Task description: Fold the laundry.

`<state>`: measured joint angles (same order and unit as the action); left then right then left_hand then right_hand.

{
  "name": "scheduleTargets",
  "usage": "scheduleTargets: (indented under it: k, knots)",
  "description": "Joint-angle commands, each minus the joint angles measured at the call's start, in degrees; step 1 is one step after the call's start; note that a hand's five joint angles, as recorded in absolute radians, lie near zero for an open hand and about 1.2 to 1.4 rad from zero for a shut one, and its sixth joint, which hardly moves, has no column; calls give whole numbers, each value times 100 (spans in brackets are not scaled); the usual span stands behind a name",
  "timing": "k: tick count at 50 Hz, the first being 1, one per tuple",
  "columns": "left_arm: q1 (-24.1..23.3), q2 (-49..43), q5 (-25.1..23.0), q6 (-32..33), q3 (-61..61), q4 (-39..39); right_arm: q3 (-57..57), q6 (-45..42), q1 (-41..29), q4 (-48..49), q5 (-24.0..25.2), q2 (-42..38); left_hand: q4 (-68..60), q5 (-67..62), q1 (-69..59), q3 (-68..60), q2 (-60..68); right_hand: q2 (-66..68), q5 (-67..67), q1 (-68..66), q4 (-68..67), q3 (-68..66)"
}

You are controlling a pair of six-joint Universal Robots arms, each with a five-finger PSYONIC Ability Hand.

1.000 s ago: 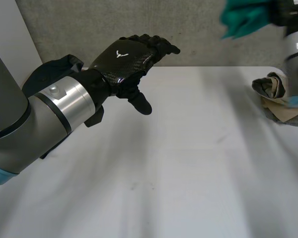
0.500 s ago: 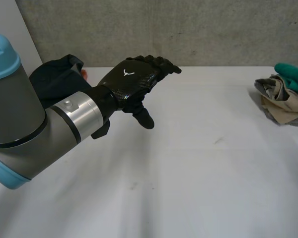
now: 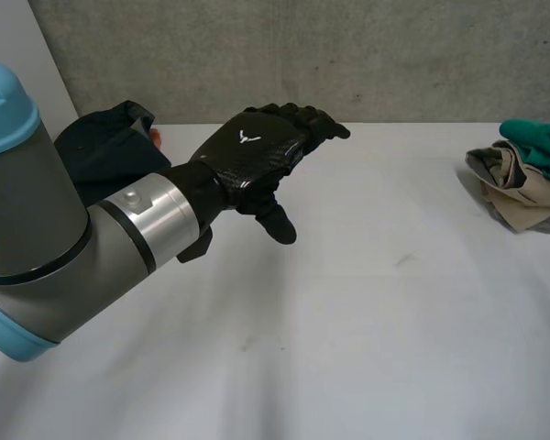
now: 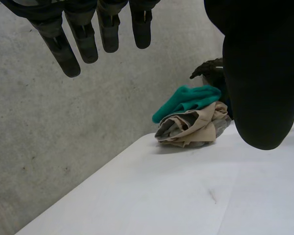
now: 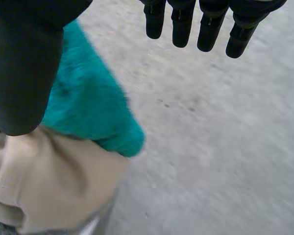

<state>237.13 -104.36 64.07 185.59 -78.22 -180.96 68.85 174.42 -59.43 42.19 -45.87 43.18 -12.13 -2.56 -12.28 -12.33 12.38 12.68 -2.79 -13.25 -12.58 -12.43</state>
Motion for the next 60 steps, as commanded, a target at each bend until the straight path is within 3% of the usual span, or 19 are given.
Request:
scheduleTargets:
  k: [1,3,4,8,11,14,16,18,19,22,27,33,39,48,53,57,58,59,60]
  knots:
    - [-97,188,-9,-5,18,-10,-30,-399,405,-1493,-825,893,-111,-68,-96,-91,86,-268,279,325,258,243]
    - [-106,301,-17,-14,18,-27,-117,-645,449,-1774,-1185,1033,-111,-68,-96,-91,86,-268,279,325,258,243]
    - [-106,337,-17,-14,26,-45,-248,-898,467,-2002,-1631,1208,-111,-68,-96,-91,86,-268,279,325,258,243]
    - [-97,539,-9,-49,114,-194,-364,-1444,423,-2267,-2660,1753,-128,-85,-113,-108,103,-268,279,325,258,243]
    - [-36,732,26,-180,333,-308,-311,-1560,274,-2154,-2971,1991,-128,-85,-113,-108,103,-268,279,325,258,243]
    - [69,864,88,-295,632,-282,-110,-1516,-471,-1812,-2823,2343,-145,-102,-130,-125,120,-268,279,325,258,243]
    - [437,926,368,-391,852,-265,161,-1516,-1058,-1418,-2551,2832,-312,-270,-298,-293,288,-268,279,325,258,243]
    - [893,944,658,-392,896,-256,478,-1516,-1342,-1223,-2340,3203,-313,-270,-298,-293,288,-268,279,325,258,243]
    - [1392,944,903,-357,888,-264,671,-1516,-1457,-1135,-2251,3353,-313,-270,-298,-293,288,-268,279,325,258,243]
    - [2158,804,1116,-252,896,-317,1567,-1595,-1861,-871,-1830,3855,-296,-254,-282,-277,272,-268,279,325,258,243]
    - [2837,-241,1073,319,1089,-317,2990,-1936,-2922,-836,-1267,4321,-263,-220,-248,-243,238,-268,279,325,258,243]
    - [3461,-1847,635,1434,1502,-344,3968,-2859,-3795,-888,-1213,4225,-212,-169,-198,-193,188,-268,279,325,258,243]
    - [3611,-3194,264,1797,2170,-493,4461,-3511,-3971,-967,-1371,3918,-229,-186,-214,-209,204,-268,279,325,258,243]
    - [3630,-4653,430,1788,3250,-1406,4575,-3520,-3954,-1160,-1530,3513,-363,-320,-348,-343,338,-268,279,325,258,243]
    - [3542,-5260,466,1788,3787,-1477,4593,-3520,-3945,-1169,-1539,3460,-868,-825,-853,-848,843,-268,279,325,258,243]
    - [3533,-5419,475,1779,4051,-1548,4637,-3529,-3945,-1169,-1539,3460,-2711,-2669,-2697,-2692,2687,-268,279,325,258,243]
    - [3515,-5420,466,1788,4052,-1548,4646,-3529,-3945,-1169,-1539,3460,-4917,-4874,-4902,-4897,4892,-268,279,325,258,243]
    - [3498,-5411,466,1779,4034,-1548,4655,-3529,-3945,-1169,-1539,3460,-6271,-6228,-6256,-6251,6246,-268,279,325,258,243]
    - [3480,-5385,475,1779,4008,-1556,4663,-3529,-3936,-1169,-1539,3460,-6782,-6739,-6767,-6762,6757,-268,279,325,258,243]
